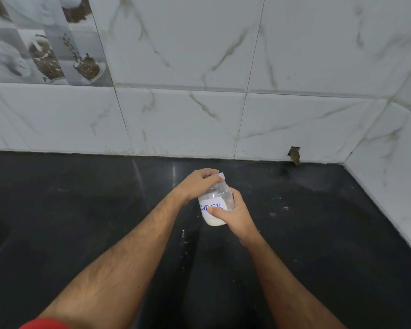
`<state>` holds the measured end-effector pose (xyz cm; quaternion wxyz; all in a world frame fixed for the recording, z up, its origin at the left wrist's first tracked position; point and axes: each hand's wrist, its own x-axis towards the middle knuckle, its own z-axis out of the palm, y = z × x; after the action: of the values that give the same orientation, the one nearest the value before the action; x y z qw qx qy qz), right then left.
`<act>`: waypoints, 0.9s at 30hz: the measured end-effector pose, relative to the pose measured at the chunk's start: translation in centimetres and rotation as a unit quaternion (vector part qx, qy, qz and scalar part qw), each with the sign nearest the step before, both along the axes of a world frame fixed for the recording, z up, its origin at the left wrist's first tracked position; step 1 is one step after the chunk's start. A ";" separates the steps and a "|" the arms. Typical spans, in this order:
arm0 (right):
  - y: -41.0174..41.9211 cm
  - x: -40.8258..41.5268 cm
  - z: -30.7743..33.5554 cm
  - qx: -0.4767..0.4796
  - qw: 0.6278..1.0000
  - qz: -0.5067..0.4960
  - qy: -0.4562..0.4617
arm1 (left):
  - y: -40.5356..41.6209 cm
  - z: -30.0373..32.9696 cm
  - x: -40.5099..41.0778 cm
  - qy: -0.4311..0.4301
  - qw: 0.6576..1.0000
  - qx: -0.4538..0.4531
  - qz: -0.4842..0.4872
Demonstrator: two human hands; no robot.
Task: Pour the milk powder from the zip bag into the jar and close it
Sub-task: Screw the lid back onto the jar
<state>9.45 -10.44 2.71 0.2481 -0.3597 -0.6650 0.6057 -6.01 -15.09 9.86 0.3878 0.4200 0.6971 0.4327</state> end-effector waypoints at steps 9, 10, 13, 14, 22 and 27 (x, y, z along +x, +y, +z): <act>0.3 0.1 2.6 -0.052 0.998 0.033 0.019 | 0.7 2.1 0.5 0.022 1.000 0.005 -0.008; 0.3 0.2 2.9 -0.048 0.998 0.027 0.018 | 0.9 2.3 0.6 0.022 1.000 0.003 -0.006; 0.4 0.2 3.6 -0.003 1.000 -0.003 0.005 | 1.7 3.2 1.0 0.030 1.000 -0.001 -0.006; 0.4 0.2 3.8 0.022 1.000 -0.014 -0.009 | 1.9 3.5 1.1 0.033 0.999 -0.006 -0.007; -0.8 -0.5 5.1 0.241 0.946 -0.123 -0.180 | 3.2 4.1 2.3 0.067 0.997 -0.016 0.022; -1.3 -0.8 5.0 0.306 0.913 -0.142 -0.229 | 3.1 3.9 2.7 0.098 0.994 -0.025 0.035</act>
<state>8.66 -11.69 7.68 0.2707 -0.4852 -0.7984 0.2319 -3.32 -11.99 13.79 0.3122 0.4264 0.7566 0.3851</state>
